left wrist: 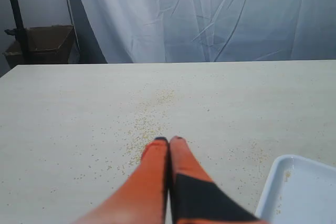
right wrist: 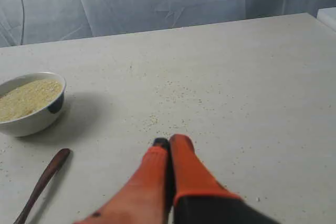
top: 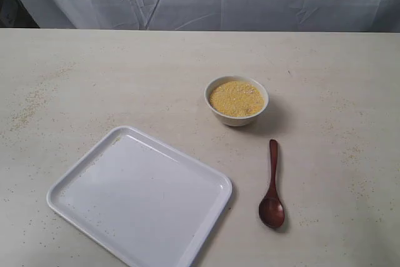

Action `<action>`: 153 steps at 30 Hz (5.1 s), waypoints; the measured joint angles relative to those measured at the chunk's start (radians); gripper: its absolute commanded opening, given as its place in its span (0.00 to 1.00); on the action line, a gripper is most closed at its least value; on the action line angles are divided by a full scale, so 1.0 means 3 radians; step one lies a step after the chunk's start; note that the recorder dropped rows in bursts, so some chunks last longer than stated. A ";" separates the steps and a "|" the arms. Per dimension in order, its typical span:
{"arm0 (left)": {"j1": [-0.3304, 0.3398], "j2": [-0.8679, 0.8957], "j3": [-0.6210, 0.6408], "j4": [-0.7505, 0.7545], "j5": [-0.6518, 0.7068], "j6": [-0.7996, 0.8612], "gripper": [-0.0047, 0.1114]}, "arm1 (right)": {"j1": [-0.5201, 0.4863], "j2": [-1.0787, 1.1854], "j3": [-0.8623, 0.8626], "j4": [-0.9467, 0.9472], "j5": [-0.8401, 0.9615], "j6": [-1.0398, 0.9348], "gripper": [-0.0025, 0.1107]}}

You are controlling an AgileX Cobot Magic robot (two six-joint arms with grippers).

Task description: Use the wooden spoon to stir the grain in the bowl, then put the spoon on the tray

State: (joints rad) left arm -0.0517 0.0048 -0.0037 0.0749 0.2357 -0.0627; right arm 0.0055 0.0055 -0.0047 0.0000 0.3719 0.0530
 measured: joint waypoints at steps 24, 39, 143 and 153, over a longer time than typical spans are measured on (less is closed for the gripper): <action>0.0000 0.0000 0.0000 0.0000 0.0000 0.0000 0.04 | 0.0000 -0.0002 -0.0069 0.0176 -0.1876 -0.0099 0.01; 0.0000 0.0000 0.0000 0.0000 0.0000 0.0000 0.04 | 0.0000 0.2121 -0.1732 0.0443 0.0868 0.0243 0.01; 0.0000 0.0000 0.0000 0.0000 0.0000 0.0000 0.04 | 0.1541 0.5339 -0.3944 -0.2499 0.0138 0.2165 0.02; 0.0000 0.0000 0.0000 0.0000 0.0000 0.0000 0.04 | 0.0630 0.5254 -0.3747 -0.0577 0.0242 0.0735 0.02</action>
State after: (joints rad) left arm -0.0517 0.0048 -0.0037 0.0749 0.2357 -0.0627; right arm 0.1944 1.5818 -1.1289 -0.1730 0.4444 0.2736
